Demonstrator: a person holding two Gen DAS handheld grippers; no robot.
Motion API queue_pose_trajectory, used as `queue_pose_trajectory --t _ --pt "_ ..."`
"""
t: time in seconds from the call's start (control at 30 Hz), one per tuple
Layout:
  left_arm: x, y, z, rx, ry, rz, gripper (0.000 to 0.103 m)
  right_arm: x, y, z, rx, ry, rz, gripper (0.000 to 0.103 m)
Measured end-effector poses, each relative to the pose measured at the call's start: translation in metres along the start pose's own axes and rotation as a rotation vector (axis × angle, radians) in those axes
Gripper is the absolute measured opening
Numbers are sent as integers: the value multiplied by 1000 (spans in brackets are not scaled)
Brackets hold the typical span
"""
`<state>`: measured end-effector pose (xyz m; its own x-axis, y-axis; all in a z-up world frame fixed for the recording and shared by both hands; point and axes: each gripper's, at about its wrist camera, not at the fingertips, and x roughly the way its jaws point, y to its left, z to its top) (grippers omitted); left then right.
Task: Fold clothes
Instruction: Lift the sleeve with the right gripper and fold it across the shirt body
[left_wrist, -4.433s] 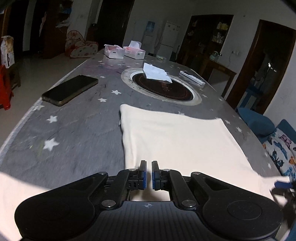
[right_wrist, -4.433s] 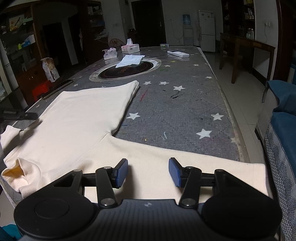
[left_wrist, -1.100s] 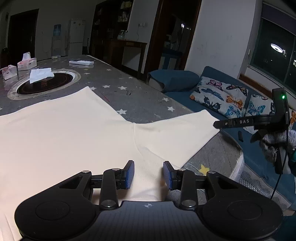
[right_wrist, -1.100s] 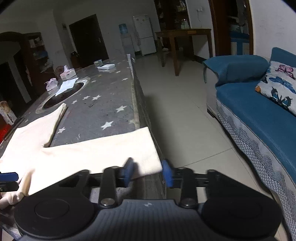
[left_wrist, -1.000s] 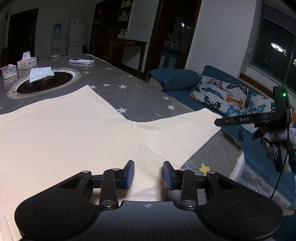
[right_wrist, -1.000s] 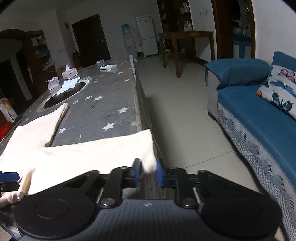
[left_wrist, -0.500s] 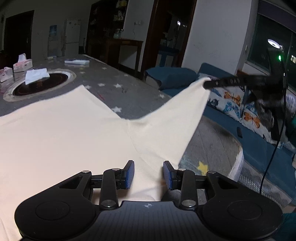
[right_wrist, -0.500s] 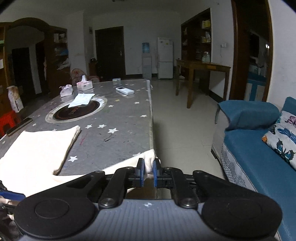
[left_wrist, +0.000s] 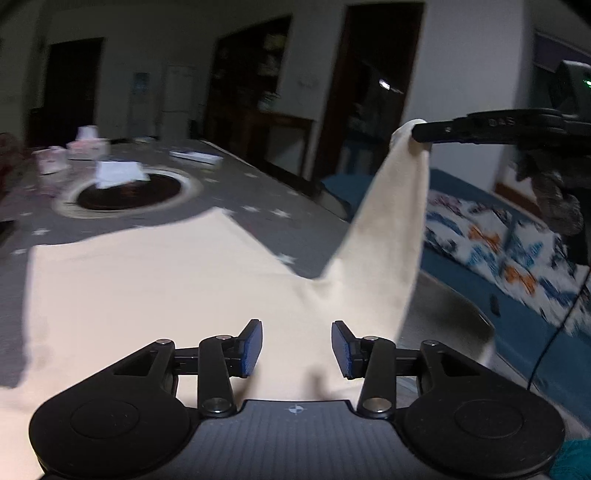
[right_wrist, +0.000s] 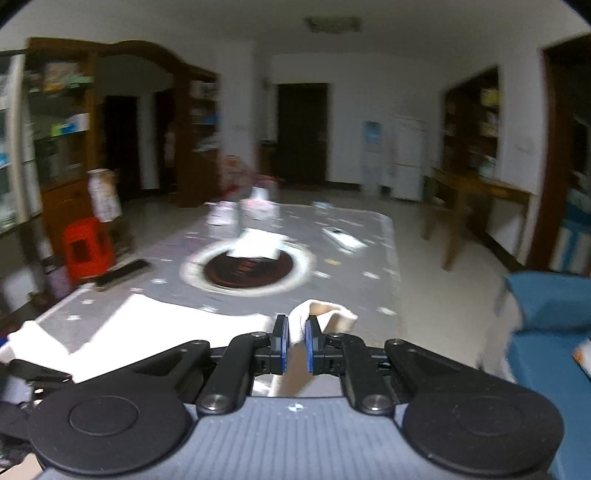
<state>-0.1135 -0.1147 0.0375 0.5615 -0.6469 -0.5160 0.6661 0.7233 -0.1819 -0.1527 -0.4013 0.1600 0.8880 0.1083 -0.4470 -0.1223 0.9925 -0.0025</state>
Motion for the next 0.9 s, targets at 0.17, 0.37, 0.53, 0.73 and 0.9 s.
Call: queue_pose_trajectory --t 0.17,0.37,0.53,0.73,0.9 --pt "-33 34 -12 -74 -44 104 47 30 70 12 -96 27 159 8" --pt "-67 65 -32 -163 -76 182 48 69 145 -8 -172 122 318 8" --pt "-85 76 -45 -209 -89 211 48 95 196 -42 -227 216 396 8" --pt "-98 83 -51 -230 -99 233 48 103 223 -65 -265 274 470 19" --pt "-93 82 -46 -224 -107 229 48 84 201 -64 -247 256 451 19"
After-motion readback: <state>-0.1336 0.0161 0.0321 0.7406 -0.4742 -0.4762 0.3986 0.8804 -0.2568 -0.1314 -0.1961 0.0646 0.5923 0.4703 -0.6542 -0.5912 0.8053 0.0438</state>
